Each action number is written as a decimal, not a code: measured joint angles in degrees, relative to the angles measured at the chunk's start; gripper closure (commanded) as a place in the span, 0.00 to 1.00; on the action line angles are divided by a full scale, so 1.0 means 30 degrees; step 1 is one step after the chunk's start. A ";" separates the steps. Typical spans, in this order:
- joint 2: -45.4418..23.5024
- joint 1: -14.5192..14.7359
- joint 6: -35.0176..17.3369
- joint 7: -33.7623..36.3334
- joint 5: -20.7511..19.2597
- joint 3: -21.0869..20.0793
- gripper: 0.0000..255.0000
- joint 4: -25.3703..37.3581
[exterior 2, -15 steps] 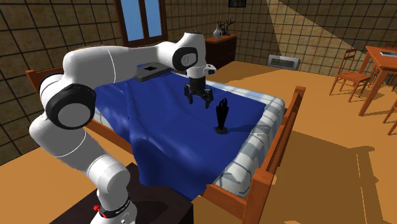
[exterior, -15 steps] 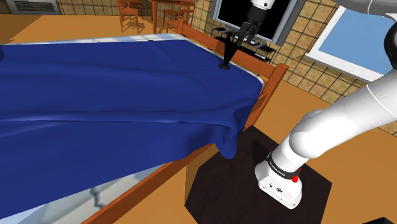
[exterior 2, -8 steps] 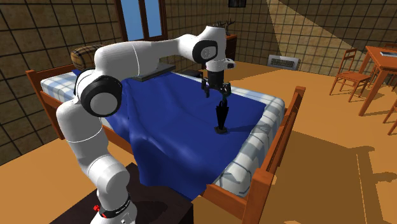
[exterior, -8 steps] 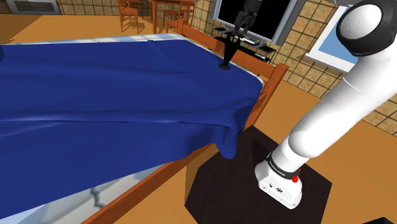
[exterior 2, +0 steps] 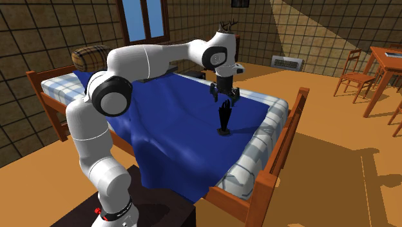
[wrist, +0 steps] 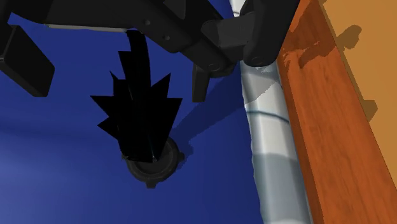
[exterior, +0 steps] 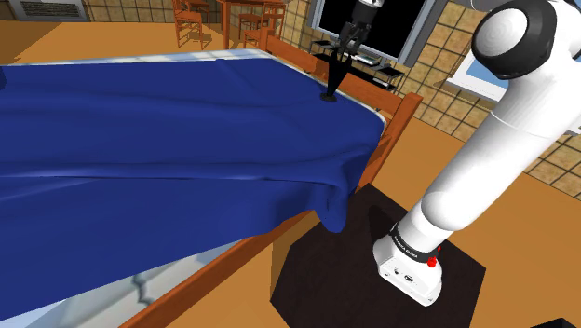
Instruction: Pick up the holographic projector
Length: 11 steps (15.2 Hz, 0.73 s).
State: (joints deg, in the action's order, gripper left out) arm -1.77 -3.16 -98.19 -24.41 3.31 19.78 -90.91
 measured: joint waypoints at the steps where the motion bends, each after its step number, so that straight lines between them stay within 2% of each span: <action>1: 0.0066 -0.0016 -0.0364 -0.0056 -0.0014 0.0016 0.00 -0.0428; 2: 0.0101 0.0007 -0.0546 -0.0017 -0.0030 -0.0004 0.00 -0.0643; 3: 0.0097 0.0009 -0.0619 -0.0021 -0.0028 -0.0006 1.00 -0.0710; 11: 0.0095 0.0011 -0.0690 -0.0020 -0.0026 -0.0008 1.00 -0.0769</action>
State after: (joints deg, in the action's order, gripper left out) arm -1.48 -3.13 -100.26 -24.47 3.23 19.75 -93.22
